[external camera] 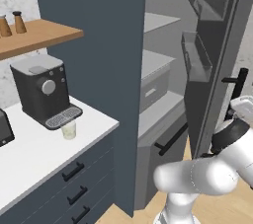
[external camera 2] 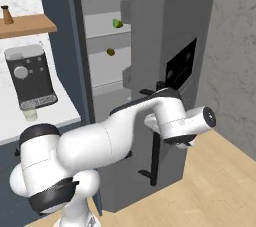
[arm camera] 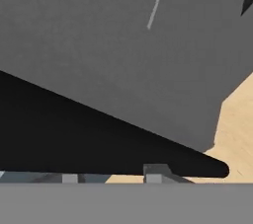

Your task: Grab a lemon wedge from the fridge and one ice cube from the ice bowl, and put them in the glass of lemonade.

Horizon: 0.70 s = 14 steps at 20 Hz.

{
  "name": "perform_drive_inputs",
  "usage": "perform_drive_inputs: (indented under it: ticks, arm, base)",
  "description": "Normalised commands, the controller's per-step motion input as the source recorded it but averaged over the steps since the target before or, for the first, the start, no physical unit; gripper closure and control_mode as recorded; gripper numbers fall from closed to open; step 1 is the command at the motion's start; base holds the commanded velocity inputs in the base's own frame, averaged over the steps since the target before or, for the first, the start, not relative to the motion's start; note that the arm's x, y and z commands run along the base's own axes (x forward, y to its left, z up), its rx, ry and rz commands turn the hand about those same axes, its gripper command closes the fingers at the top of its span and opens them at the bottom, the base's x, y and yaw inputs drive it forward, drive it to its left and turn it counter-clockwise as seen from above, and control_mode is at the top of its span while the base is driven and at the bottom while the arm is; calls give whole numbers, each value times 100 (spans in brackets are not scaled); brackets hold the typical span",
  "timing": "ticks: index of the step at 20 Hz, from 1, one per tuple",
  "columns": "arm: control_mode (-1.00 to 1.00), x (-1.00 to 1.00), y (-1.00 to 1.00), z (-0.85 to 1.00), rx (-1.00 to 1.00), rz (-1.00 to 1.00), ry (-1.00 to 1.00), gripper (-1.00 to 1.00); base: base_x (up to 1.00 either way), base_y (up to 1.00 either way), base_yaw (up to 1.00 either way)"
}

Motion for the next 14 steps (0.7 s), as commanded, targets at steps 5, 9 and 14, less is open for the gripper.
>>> perform_drive_inputs:
  ticks: [5,9,14]
  arm:
    - [-100,-57,-27,38,0,-2,-3,-100]
    - [-100,-78,-5,59,0,0,-11,-100]
    - [-100,-59,11,64,-2,-3,-15,-100]
  base:
    - [0,0,0]
    - [0,0,0]
    - [0,0,0]
